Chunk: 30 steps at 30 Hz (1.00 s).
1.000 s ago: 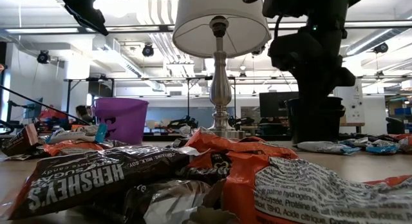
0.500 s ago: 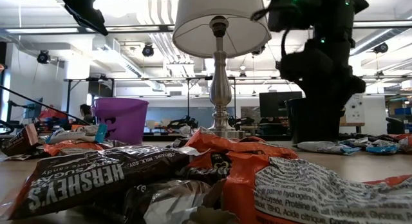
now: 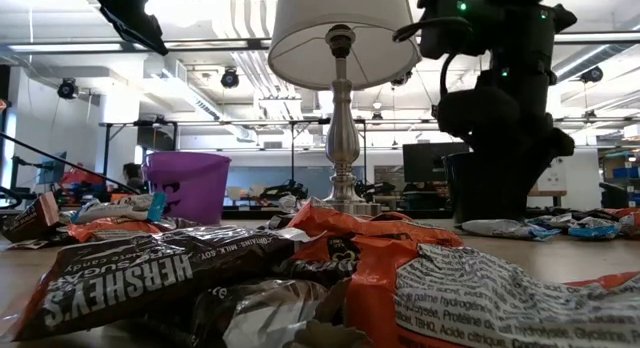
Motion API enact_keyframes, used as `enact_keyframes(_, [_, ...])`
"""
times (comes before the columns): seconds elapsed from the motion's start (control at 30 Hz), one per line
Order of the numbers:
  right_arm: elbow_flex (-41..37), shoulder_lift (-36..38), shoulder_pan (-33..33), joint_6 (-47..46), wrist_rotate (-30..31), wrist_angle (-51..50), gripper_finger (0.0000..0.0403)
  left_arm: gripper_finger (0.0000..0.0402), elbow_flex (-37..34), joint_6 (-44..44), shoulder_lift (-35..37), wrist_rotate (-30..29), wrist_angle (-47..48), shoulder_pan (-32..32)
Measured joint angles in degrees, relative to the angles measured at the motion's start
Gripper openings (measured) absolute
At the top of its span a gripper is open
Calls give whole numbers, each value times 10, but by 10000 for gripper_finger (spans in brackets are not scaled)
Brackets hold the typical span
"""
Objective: Sort candy
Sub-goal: Put the white chocolate into the black bin
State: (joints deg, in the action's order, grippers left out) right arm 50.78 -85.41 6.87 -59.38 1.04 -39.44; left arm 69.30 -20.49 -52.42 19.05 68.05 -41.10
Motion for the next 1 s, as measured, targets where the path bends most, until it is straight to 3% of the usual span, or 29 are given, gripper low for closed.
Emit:
enact_keyframes(0.47, [-60,0,0,-19,0,79,149,96,0,0,0,0,0,0])
enact_keyframes(0.6, [-77,1,0,-35,2,101,116,96,0,0,0,0,-1,0])
enact_keyframes(0.77, [-79,3,0,-36,2,101,27,96,0,0,0,0,-3,0])
enact_keyframes(1.0, [-63,25,0,-39,-29,98,13,96,0,0,0,0,-3,0])
